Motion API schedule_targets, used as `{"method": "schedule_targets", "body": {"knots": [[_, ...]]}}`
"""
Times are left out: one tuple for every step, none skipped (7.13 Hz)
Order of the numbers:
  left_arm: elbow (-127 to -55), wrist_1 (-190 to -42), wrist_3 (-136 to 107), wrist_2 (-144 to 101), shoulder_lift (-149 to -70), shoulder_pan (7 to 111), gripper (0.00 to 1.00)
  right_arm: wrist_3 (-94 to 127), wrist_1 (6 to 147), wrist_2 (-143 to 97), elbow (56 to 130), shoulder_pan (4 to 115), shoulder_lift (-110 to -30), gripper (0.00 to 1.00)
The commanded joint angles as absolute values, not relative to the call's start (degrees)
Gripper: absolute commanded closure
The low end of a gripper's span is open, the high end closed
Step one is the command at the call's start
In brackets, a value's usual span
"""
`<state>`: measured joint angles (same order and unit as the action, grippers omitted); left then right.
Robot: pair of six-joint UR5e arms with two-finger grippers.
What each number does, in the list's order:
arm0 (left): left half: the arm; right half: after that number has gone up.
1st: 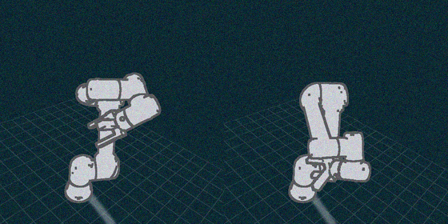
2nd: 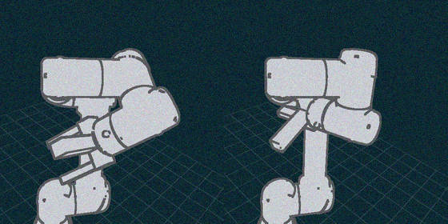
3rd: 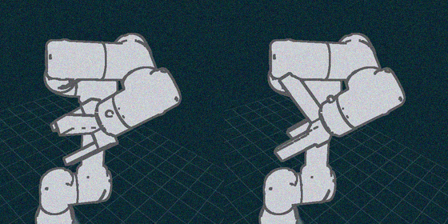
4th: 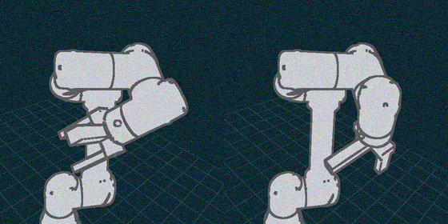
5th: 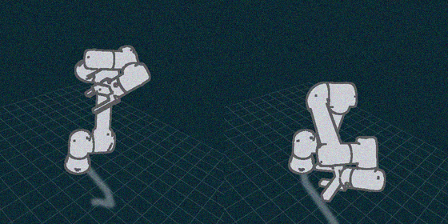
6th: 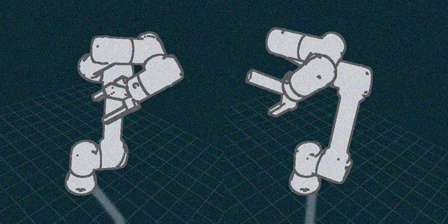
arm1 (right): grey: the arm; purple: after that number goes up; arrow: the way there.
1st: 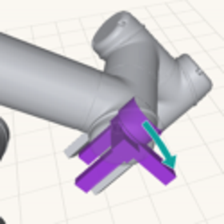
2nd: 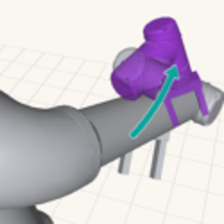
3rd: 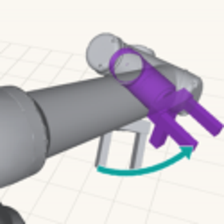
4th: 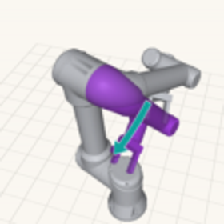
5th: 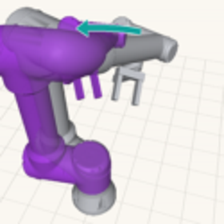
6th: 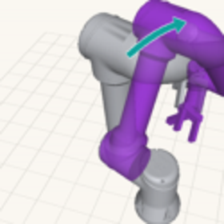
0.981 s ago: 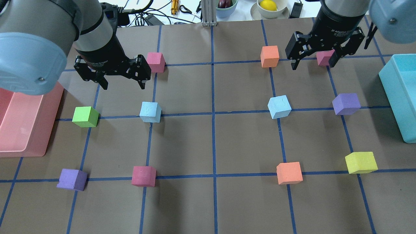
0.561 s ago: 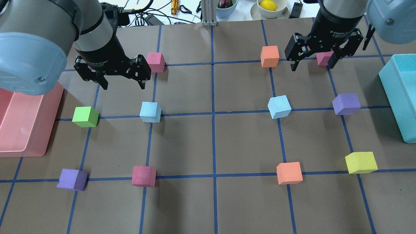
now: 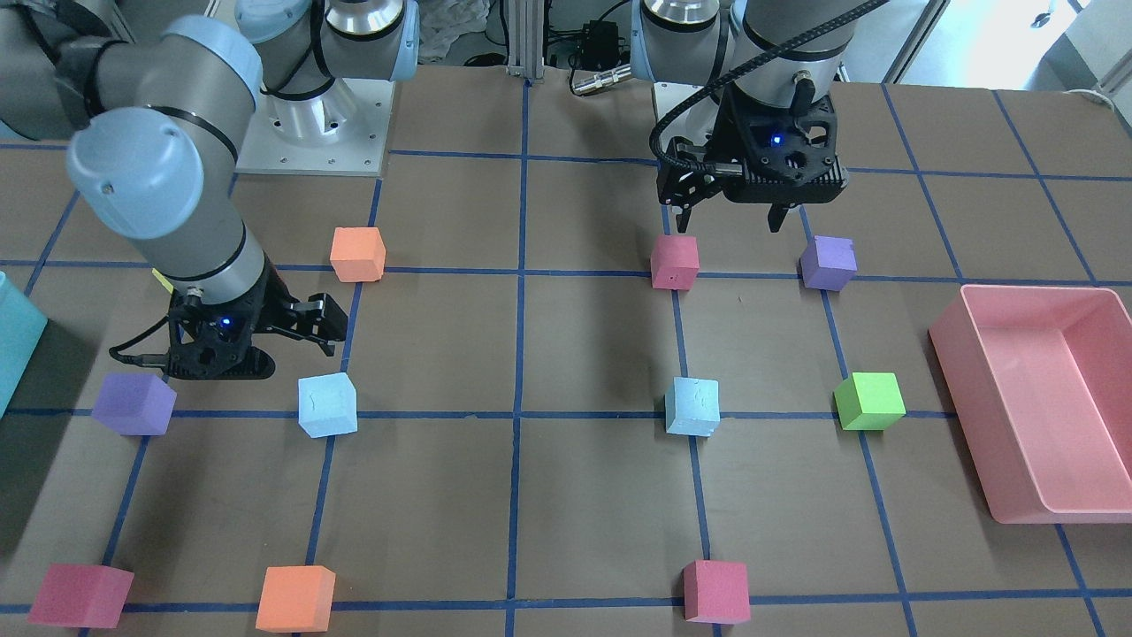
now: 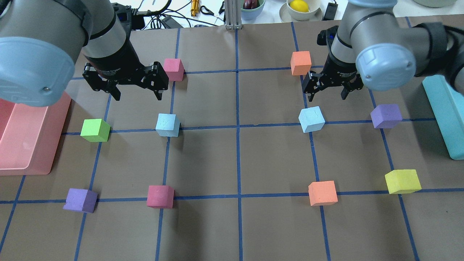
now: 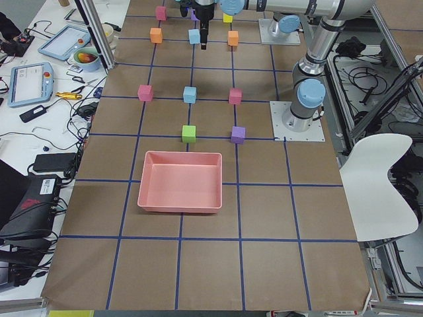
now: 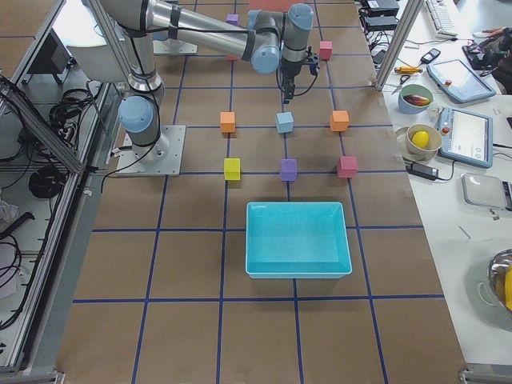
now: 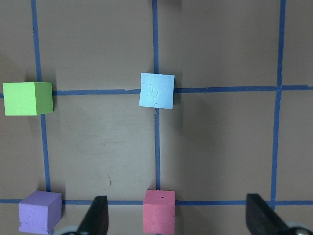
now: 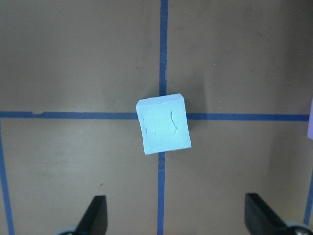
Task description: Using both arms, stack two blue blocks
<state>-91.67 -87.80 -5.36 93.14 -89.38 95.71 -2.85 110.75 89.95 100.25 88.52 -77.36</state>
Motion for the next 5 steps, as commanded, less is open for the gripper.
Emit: {"method": "schedule_targets", "body": {"knots": [[-91.7, -87.8, -5.4, 93.3, -89.4, 95.7, 0.00, -2.9, 120.6, 89.7, 104.1, 88.7, -72.0, 0.00], [-91.7, -87.8, -5.4, 93.2, -89.4, 95.7, 0.00, -3.0, 120.9, 89.6, 104.2, 88.9, -70.4, 0.00], [-91.7, -87.8, -5.4, 93.2, -89.4, 95.7, 0.00, -3.5, 120.9, 89.6, 104.2, 88.9, -69.6, 0.00], [-91.7, -87.8, -5.4, 93.3, -89.4, 95.7, 0.00, -3.9, 120.9, 89.4, 104.4, 88.9, -69.1, 0.00], [-91.6, -87.8, -5.4, 93.3, -89.4, 95.7, 0.00, -3.9, 120.9, 89.4, 104.4, 88.9, -68.6, 0.00]]}}
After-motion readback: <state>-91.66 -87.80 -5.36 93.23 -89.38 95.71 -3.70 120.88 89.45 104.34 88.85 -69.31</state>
